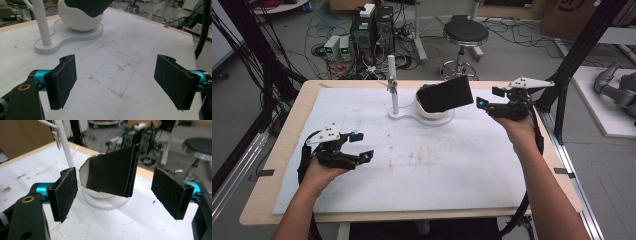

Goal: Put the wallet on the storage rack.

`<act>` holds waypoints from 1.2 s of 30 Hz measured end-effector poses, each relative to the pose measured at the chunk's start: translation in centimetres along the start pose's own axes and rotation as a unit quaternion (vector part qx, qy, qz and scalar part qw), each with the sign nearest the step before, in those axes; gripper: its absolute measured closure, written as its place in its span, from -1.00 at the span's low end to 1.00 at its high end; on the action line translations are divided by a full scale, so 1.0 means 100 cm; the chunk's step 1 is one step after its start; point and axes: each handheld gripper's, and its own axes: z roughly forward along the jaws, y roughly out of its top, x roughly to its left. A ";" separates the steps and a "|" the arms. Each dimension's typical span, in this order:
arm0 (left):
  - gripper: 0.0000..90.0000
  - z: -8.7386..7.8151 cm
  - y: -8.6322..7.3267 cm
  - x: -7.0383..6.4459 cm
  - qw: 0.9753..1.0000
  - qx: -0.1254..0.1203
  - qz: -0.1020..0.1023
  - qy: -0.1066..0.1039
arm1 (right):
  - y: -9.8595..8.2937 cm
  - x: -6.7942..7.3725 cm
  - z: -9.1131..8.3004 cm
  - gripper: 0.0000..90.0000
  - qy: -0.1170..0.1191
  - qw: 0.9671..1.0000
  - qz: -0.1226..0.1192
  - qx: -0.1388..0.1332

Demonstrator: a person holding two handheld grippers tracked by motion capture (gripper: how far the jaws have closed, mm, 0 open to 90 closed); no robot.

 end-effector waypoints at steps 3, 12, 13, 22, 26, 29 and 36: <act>-0.59 0.000 0.000 0.001 1.000 0.007 -0.014 0.005 | -0.007 0.002 -0.008 -0.52 0.008 1.000 0.000 -0.010; -0.62 -0.002 -0.002 0.002 1.000 0.009 0.000 0.022 | -0.060 0.010 -0.037 -0.53 0.011 0.998 0.009 -0.054; -0.62 -0.002 -0.002 0.002 1.000 0.009 0.002 0.024 | -0.065 0.011 -0.037 -0.53 0.014 0.998 0.010 -0.055; -0.61 -0.003 -0.006 0.004 0.999 0.000 0.013 0.032 | -0.096 0.023 -0.028 -0.54 0.030 0.999 0.009 -0.039; -0.61 -0.004 -0.007 0.005 0.999 -0.008 0.015 0.039 | -0.109 0.028 -0.020 -0.54 0.038 0.999 0.009 -0.030; -0.61 -0.004 -0.008 0.006 0.999 -0.017 0.019 0.045 | -0.117 0.028 -0.015 -0.54 0.039 0.999 0.015 -0.016; -0.61 -0.001 -0.009 0.005 0.998 -0.019 0.023 0.049 | -0.121 0.026 -0.010 -0.56 0.038 0.999 0.011 -0.004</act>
